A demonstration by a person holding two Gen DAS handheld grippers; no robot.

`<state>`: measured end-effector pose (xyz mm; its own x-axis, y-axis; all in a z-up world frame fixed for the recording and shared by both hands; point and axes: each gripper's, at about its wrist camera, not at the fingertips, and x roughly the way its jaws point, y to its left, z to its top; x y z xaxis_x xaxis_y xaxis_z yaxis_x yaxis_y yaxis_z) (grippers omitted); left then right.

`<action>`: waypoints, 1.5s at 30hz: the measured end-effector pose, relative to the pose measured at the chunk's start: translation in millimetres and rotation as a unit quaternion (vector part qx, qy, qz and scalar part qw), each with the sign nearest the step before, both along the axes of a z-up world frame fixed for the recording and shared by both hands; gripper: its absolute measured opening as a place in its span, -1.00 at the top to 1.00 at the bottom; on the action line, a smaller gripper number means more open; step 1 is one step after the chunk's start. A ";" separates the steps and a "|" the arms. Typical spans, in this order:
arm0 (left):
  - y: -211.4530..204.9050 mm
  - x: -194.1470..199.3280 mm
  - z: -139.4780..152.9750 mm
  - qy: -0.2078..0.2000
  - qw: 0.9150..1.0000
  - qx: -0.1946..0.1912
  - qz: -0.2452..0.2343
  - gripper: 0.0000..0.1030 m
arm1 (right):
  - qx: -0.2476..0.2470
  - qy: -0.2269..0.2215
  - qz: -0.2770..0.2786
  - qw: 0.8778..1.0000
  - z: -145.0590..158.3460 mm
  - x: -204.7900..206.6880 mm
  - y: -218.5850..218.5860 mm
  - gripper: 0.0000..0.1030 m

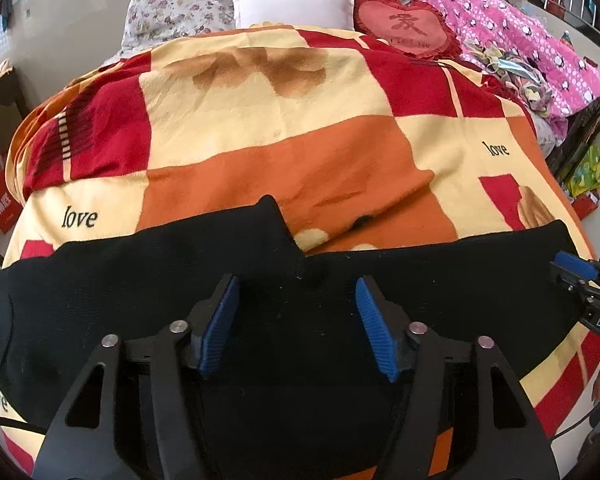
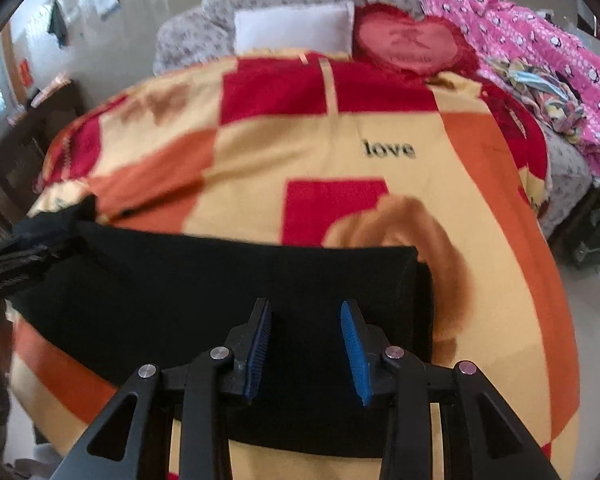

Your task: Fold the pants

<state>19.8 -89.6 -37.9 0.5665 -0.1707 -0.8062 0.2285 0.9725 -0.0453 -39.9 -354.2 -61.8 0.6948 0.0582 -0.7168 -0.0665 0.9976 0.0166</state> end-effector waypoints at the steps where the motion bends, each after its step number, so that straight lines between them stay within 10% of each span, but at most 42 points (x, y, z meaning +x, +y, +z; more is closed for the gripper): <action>1: -0.1 0.3 -0.7 0.000 1.000 0.000 0.000 -0.22 | 0.001 -0.004 0.000 1.000 0.0 -1.0 -0.2 0.31; 18: 0.0 -1.7 4.4 -0.004 1.000 -0.021 -0.003 -0.24 | 0.011 0.000 0.009 1.000 -2.5 1.2 10.3 -0.35; 45: -59.5 -27.6 28.5 -0.012 0.996 -0.013 -0.090 -0.24 | -0.040 -0.037 -0.059 0.997 24.6 -42.8 -8.2 -0.42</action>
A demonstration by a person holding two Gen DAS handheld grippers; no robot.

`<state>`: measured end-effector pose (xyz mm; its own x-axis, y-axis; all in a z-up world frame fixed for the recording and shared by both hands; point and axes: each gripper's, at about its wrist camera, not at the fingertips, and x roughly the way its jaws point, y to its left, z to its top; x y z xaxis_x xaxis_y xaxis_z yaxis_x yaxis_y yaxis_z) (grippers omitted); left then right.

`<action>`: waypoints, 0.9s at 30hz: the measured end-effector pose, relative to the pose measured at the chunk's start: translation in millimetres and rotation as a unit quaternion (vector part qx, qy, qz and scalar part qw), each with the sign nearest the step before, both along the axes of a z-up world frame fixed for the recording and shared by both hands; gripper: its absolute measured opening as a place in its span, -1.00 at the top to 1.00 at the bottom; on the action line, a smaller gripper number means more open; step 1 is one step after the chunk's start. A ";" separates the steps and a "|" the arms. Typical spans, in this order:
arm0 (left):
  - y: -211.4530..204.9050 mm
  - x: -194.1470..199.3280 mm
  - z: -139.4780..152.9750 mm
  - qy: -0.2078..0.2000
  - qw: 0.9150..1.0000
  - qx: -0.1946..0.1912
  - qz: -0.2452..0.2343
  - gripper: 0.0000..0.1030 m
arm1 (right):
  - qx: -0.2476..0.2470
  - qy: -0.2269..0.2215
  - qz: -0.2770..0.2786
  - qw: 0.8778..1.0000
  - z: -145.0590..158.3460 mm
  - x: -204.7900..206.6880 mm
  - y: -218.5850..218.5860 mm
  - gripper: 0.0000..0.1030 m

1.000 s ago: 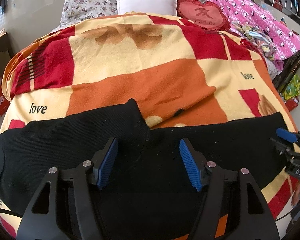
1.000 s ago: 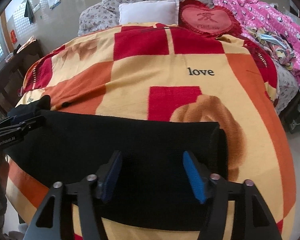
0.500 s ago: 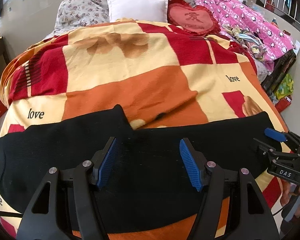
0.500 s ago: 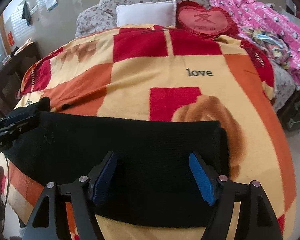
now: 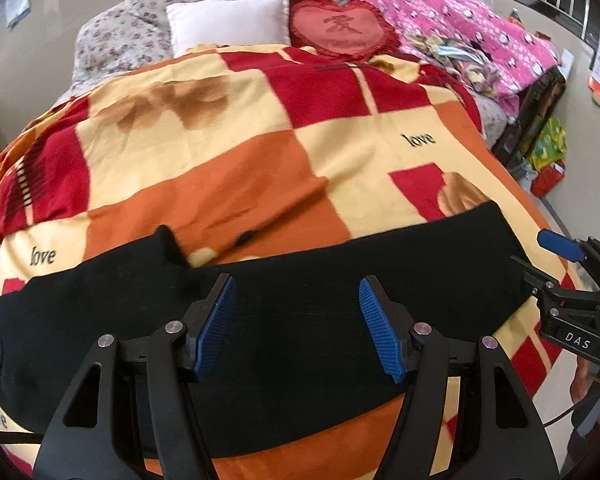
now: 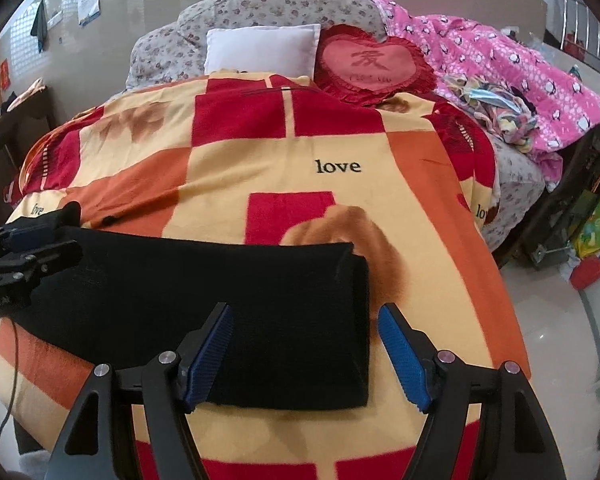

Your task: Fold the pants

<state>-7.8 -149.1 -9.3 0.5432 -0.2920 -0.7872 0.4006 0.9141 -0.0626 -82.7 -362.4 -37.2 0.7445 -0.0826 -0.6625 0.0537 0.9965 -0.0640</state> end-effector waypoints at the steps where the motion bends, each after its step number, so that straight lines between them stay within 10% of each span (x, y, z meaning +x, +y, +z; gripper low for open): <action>1: -4.3 0.4 -0.4 0.002 1.000 0.001 -0.007 -0.24 | 0.003 0.002 0.000 1.000 -0.2 -3.0 -3.7 -0.41; 10: -73.3 18.2 -0.7 0.064 0.992 -0.042 -0.100 -0.24 | 0.062 0.024 -0.026 0.997 -12.6 -30.6 -51.0 -0.42; 27: -202.8 46.9 -24.5 0.098 0.969 0.007 -0.225 -0.24 | 0.168 0.007 0.043 0.985 -36.3 -25.6 -51.6 -0.15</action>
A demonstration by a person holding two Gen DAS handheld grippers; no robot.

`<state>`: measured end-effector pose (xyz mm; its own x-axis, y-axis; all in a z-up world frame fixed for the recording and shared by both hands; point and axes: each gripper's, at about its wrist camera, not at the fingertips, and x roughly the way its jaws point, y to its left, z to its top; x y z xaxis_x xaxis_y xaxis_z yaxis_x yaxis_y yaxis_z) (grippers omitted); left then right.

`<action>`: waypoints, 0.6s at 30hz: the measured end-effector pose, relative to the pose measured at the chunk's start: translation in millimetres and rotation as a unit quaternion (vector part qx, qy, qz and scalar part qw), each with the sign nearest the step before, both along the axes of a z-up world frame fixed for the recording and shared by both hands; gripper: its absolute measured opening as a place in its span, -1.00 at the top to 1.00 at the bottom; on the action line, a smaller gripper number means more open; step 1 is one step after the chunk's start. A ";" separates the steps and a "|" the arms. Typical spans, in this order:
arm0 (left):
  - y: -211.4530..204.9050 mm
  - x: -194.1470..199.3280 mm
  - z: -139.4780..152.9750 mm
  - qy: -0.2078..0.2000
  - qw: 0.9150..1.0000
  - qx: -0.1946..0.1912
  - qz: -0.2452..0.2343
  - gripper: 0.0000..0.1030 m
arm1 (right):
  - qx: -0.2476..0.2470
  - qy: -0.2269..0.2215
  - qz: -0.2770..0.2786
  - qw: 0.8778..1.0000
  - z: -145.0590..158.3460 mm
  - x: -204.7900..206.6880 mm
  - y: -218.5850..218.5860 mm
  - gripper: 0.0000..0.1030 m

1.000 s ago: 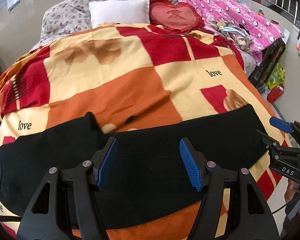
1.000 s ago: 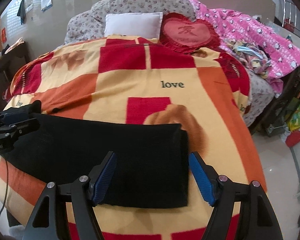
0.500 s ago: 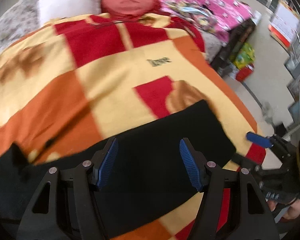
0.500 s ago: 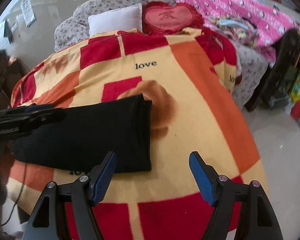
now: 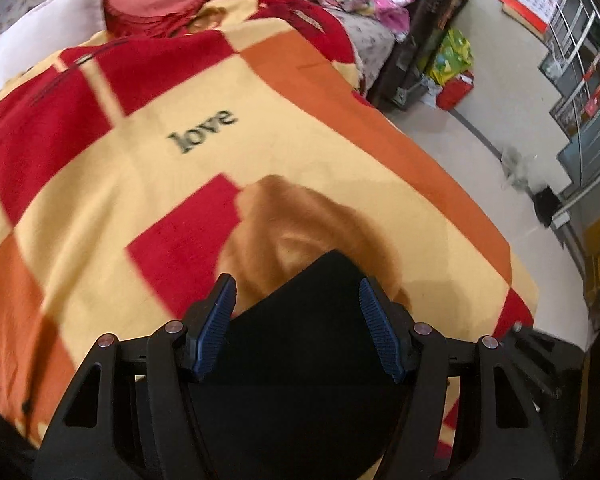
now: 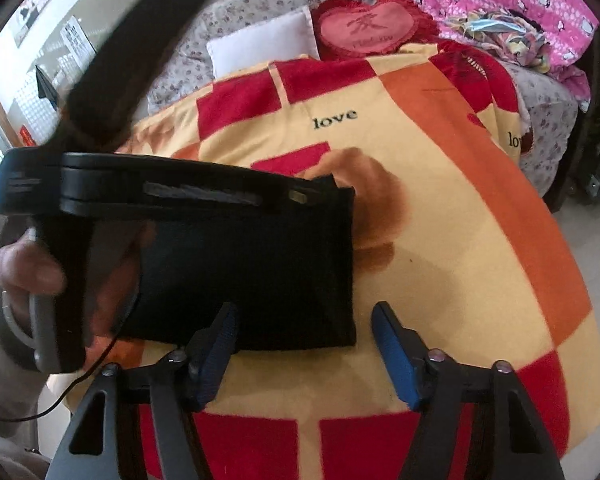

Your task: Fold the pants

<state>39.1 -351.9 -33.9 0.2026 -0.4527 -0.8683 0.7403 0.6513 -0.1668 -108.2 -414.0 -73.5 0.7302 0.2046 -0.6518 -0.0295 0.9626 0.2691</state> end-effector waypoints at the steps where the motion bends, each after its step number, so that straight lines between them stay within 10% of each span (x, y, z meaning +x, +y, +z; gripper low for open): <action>1: -3.8 -0.1 -1.1 0.002 1.000 0.001 -0.006 -0.24 | 0.009 -0.002 0.003 1.000 -0.8 1.0 -0.4 -0.10; 7: -23.3 -10.7 -6.5 -0.027 0.998 0.014 -0.052 -0.25 | 0.004 -0.025 0.003 1.000 -2.9 7.1 3.3 0.27; 12: -15.9 -9.9 -4.2 -0.039 0.998 -0.001 -0.057 0.59 | 0.058 -0.036 0.008 0.998 -5.8 12.3 -5.8 0.72; 18: 30.1 -0.5 49.2 -0.044 0.996 -0.064 -0.041 0.70 | 0.090 -0.079 0.048 0.992 32.3 7.8 8.2 0.75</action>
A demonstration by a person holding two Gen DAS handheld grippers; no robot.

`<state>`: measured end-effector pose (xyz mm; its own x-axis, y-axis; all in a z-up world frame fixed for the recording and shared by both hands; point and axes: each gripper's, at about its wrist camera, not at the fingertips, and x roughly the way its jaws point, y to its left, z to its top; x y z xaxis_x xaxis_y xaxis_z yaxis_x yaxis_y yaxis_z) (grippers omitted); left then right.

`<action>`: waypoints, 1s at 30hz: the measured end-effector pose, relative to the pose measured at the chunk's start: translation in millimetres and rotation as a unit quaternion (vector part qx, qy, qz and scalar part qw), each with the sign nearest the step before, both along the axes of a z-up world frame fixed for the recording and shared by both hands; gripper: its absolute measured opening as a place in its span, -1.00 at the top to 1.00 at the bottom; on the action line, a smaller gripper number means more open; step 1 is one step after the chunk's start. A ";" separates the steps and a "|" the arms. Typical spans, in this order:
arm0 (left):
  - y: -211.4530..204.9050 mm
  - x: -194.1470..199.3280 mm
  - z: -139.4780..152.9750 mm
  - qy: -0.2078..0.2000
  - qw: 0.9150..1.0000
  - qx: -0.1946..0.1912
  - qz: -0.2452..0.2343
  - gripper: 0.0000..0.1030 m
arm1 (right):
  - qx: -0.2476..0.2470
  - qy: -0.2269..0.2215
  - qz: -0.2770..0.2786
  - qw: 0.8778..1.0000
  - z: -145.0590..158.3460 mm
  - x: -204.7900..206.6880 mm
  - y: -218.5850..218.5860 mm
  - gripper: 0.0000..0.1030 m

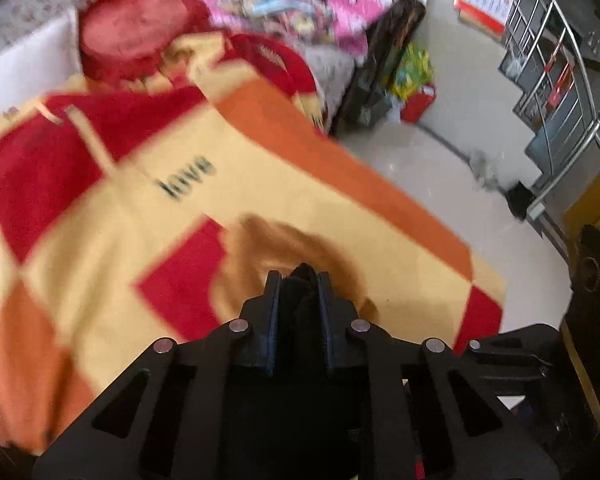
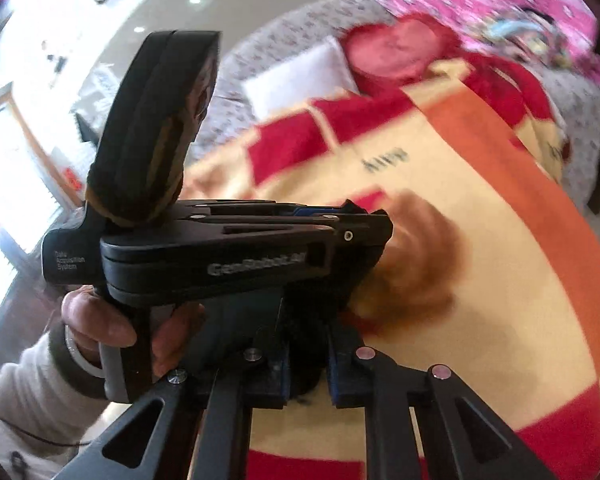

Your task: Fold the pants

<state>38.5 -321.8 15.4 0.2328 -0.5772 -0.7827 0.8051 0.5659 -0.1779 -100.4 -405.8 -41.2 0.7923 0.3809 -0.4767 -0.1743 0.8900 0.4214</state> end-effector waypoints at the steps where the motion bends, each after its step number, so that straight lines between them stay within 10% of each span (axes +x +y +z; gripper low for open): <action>1: 11.1 -0.8 13.2 -0.014 1.000 -0.003 0.007 0.70 | -0.005 -0.015 0.013 1.000 13.3 1.1 9.6 0.75; 10: 159.8 -1.4 85.8 -0.077 0.990 -0.001 0.117 0.70 | -0.030 -0.089 0.174 0.980 79.6 19.4 132.3 0.75; 21: 290.0 0.1 -12.5 -0.003 0.956 0.045 0.289 0.70 | -0.080 0.079 0.282 0.953 -16.8 93.5 271.1 0.64; 26: 311.8 -9.3 -23.7 0.019 0.950 0.020 0.310 0.70 | -0.043 0.076 0.319 0.944 10.0 81.1 249.0 0.64; 30: 315.6 -19.9 -14.8 0.024 0.948 -0.014 0.316 0.51 | -0.122 0.017 0.207 0.971 36.1 64.0 201.2 0.64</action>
